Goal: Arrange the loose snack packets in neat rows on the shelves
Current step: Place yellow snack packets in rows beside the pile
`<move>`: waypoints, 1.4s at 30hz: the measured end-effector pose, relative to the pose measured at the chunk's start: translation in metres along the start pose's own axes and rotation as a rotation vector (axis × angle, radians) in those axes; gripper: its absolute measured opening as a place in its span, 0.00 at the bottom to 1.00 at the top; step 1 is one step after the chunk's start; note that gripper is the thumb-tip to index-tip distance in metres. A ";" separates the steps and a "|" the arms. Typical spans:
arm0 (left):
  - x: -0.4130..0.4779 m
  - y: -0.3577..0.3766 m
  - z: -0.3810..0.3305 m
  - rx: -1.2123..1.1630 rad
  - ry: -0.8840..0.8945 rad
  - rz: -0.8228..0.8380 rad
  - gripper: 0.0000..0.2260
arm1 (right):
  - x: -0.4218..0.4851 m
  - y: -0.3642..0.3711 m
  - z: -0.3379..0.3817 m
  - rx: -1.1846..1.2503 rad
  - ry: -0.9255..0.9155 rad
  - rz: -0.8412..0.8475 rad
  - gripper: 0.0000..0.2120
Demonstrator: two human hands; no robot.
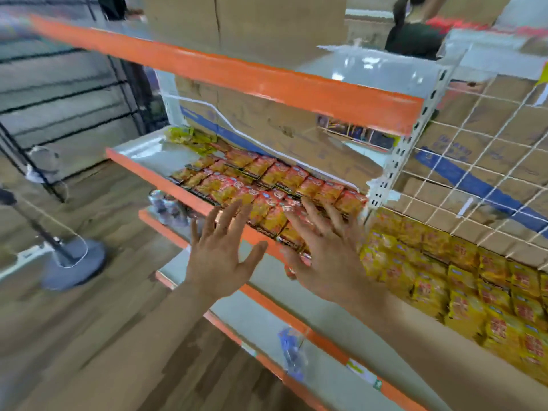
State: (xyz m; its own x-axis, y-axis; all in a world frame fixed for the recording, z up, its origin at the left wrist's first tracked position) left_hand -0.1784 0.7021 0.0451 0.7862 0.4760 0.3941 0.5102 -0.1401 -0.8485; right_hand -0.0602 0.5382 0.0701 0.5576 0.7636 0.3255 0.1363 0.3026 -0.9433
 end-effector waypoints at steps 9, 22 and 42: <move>-0.009 -0.055 0.118 0.014 -0.032 -0.053 0.33 | 0.057 0.014 0.116 0.051 -0.024 0.038 0.31; 0.011 -0.076 0.209 0.059 -0.062 -0.011 0.33 | 0.110 0.045 0.190 0.160 0.011 0.061 0.33; 0.150 -0.045 0.268 0.091 -0.160 0.078 0.34 | 0.274 0.114 0.167 0.313 0.071 0.101 0.30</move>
State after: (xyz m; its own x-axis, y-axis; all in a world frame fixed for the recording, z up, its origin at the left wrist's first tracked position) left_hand -0.1768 1.0120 0.0480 0.7531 0.5994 0.2712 0.4109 -0.1067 -0.9054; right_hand -0.0283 0.8771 0.0624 0.6124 0.7605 0.2161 -0.1740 0.3963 -0.9015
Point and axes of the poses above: each hand's wrist, its own x-axis towards the middle knuckle, its own y-axis out of the palm, z = x × y, the point moved 2 cm from there along x, towards the middle knuckle, and after that the axes turned 4 degrees about -x, right-handed, at the moved point
